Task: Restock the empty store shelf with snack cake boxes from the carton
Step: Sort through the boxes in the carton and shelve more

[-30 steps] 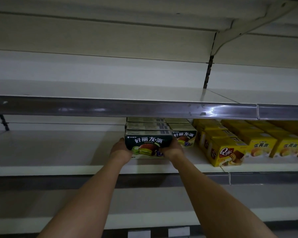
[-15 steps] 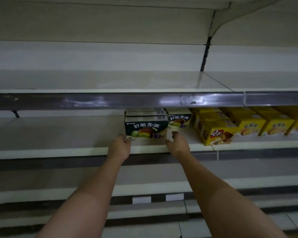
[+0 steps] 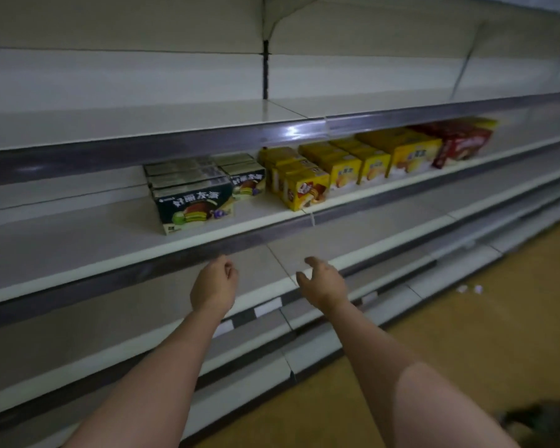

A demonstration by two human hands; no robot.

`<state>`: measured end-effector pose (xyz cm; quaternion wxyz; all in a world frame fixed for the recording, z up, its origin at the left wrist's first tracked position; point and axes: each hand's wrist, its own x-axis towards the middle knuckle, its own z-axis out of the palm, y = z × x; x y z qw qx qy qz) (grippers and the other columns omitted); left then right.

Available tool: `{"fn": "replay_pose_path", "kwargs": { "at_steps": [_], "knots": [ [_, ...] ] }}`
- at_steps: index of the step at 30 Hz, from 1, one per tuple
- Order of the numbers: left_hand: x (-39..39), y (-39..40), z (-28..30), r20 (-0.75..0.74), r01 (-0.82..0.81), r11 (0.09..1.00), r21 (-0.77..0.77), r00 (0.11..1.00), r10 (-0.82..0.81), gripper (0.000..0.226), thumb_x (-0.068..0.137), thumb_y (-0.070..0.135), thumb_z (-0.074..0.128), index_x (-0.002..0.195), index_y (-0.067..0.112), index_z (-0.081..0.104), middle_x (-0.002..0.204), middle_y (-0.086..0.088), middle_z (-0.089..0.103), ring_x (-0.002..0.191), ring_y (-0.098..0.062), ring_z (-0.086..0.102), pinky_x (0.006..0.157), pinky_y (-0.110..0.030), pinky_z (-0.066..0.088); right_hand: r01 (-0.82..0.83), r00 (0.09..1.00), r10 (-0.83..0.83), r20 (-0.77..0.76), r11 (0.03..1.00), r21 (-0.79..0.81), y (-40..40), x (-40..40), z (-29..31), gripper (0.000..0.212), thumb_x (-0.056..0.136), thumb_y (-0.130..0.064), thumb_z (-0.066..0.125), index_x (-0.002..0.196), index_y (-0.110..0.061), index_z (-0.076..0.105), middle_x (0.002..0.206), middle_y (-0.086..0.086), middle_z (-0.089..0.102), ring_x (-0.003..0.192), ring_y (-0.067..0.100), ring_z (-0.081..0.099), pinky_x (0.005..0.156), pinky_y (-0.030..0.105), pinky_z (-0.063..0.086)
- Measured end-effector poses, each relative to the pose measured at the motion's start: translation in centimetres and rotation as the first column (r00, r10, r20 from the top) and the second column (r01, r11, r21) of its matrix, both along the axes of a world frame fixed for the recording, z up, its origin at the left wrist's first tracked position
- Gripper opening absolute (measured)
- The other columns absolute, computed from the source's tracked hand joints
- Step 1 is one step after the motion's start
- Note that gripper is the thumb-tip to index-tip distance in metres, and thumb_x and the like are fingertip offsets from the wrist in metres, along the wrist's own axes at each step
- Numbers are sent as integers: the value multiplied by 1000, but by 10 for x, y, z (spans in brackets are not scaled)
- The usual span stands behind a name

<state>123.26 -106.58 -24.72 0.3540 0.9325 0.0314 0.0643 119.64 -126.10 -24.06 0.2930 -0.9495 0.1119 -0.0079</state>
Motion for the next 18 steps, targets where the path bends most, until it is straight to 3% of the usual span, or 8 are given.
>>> {"fn": "replay_pose_path", "kwargs": {
  "at_steps": [3, 8, 15, 18],
  "knots": [
    [-22, -27, -23, -119, 131, 990, 44, 985, -125, 22, 99, 23, 44, 105, 9, 60, 104, -11, 64, 81, -23, 50, 72, -32, 44, 81, 992, -86, -87, 995, -55, -29, -46, -14, 52, 99, -37, 43, 147, -16, 35, 146, 7, 45, 131, 26, 44, 103, 33, 37],
    [-60, -88, -55, -230, 369, 928, 51, 909, -348, 25, 101, 29, 41, 101, 12, 60, 100, -9, 65, 81, -24, 55, 68, -29, 41, 304, 937, -309, -165, 951, -54, -85, -130, -39, 49, 97, -37, 46, 140, -13, 43, 136, 8, 55, 124, 27, 51, 99, 33, 44],
    [-137, -210, -72, -298, 644, 765, 20, 734, -610, 21, 101, 32, 40, 96, 18, 55, 93, -5, 63, 81, -22, 58, 70, -33, 48, 601, 767, -600, -228, 796, -71, -177, -257, -54, 51, 97, -38, 45, 144, -18, 41, 139, 6, 53, 126, 25, 49, 102, 35, 40],
    [-172, -262, -76, -300, 696, 718, 35, 692, -657, 24, 100, 33, 41, 104, 17, 58, 97, -1, 63, 84, -19, 58, 76, -33, 51, 720, 665, -713, -222, 691, -59, -214, -308, -50, 48, 96, -40, 49, 140, -22, 46, 132, 4, 57, 120, 24, 54, 99, 37, 46]
  ]
}}
